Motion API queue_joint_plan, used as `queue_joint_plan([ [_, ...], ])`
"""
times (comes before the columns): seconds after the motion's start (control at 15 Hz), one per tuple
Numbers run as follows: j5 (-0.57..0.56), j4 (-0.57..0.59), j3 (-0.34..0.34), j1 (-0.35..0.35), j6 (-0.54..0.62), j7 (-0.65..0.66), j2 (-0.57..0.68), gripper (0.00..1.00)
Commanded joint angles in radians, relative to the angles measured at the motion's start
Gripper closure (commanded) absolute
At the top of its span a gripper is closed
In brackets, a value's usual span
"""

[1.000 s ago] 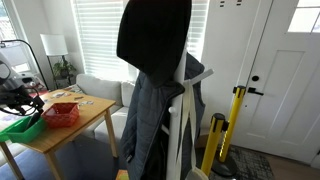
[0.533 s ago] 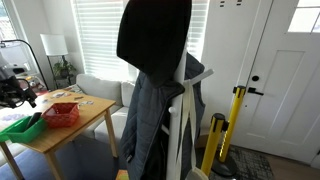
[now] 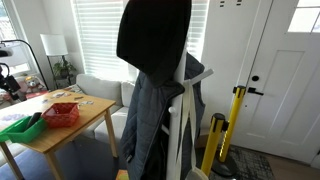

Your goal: Put the black object inside the green box

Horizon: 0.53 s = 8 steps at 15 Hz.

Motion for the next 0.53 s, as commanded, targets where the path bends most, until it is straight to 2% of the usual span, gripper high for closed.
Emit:
queue_joint_plan([
  [0.0,0.064,-0.035,-0.008,-0.019,-0.071,-0.007,-0.106,0.0],
  [0.2,0.081,-0.059,-0.015,-0.025,-0.085,-0.047,-0.175,0.0],
  [0.27,0.05,-0.011,0.007,-0.034,-0.08,-0.015,-0.108,0.0],
  [0.47,0.057,-0.033,0.004,-0.036,-0.083,-0.028,-0.154,0.0],
])
